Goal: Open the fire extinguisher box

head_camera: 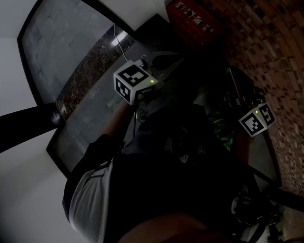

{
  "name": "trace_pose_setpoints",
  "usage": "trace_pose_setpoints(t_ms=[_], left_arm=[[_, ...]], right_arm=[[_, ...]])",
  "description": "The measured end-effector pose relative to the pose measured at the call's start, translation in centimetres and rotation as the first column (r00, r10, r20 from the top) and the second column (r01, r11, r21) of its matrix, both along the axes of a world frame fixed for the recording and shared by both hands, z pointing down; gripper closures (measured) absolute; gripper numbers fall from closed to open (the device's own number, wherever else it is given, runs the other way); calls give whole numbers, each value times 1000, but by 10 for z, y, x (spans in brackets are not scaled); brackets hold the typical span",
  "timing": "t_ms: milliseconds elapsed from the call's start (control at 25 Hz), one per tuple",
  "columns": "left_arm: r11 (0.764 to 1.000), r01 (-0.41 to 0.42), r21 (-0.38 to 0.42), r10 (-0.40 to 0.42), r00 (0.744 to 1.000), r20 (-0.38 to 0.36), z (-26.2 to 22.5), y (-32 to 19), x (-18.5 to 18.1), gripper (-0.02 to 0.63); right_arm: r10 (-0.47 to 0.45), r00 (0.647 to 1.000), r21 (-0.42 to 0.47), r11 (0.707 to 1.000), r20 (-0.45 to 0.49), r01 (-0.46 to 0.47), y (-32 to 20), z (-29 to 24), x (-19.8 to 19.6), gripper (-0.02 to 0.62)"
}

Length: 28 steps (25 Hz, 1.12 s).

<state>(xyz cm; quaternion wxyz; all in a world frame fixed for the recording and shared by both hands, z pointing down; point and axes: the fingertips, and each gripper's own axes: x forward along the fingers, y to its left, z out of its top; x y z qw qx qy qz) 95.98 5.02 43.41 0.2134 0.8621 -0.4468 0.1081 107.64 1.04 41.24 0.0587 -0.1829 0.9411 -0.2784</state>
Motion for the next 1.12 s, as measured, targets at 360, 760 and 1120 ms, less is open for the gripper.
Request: trace_pose_setpoints(t_ms=[360,760,1120], left_arm=[[997,-75,-30,75,997,-18,-1,-56,26,604],[976,-206,-73,198,975,-104,18,-122,5,604],[949,-303,-85,297,952,-72,39,-192,-71,604]], right_arm=[[66,994,-42,997,-86,-70,-81,19,11,595],[89,979,42,996,-185,-82,-100,21,-28,595],[104,969,37,994,-224,-98,-143,22,-129,595]])
